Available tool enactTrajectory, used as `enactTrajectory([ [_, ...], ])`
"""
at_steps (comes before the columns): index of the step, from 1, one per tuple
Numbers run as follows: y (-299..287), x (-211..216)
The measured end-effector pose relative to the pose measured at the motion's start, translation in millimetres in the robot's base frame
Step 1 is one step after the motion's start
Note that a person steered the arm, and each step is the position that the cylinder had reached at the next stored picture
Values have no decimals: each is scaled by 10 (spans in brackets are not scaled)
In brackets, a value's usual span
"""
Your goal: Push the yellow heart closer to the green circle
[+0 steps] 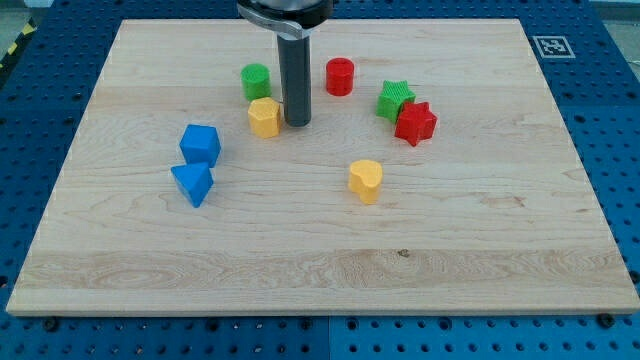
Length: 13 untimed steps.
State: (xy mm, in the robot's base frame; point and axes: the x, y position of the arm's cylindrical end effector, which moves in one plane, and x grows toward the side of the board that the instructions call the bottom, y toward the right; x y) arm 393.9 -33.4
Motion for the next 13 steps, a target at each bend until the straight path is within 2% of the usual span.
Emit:
enactTrajectory([
  [1,-128,1],
  [3,-739,-32],
  [4,-745,-32],
  [6,237,-14],
  [8,1187,406],
  [9,1395,849],
  [10,1142,1224],
  [11,1060,1240],
  [13,693,836],
])
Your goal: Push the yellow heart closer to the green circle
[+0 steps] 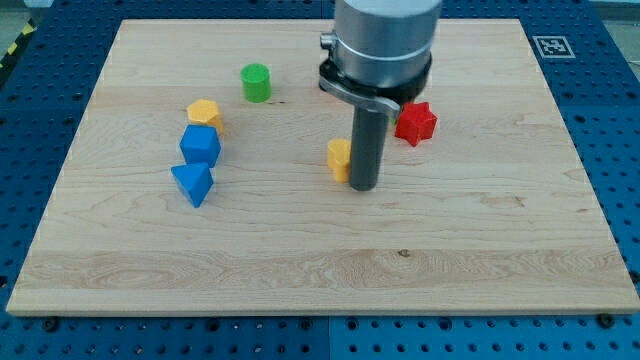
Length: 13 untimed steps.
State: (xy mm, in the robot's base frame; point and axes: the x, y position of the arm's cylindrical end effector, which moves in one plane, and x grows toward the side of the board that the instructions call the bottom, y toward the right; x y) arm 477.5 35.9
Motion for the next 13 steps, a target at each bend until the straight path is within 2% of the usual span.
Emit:
enactTrajectory([
  [3,-659,-522],
  [6,-507,-535],
  [11,-506,-1112],
  [13,-561,-1166],
])
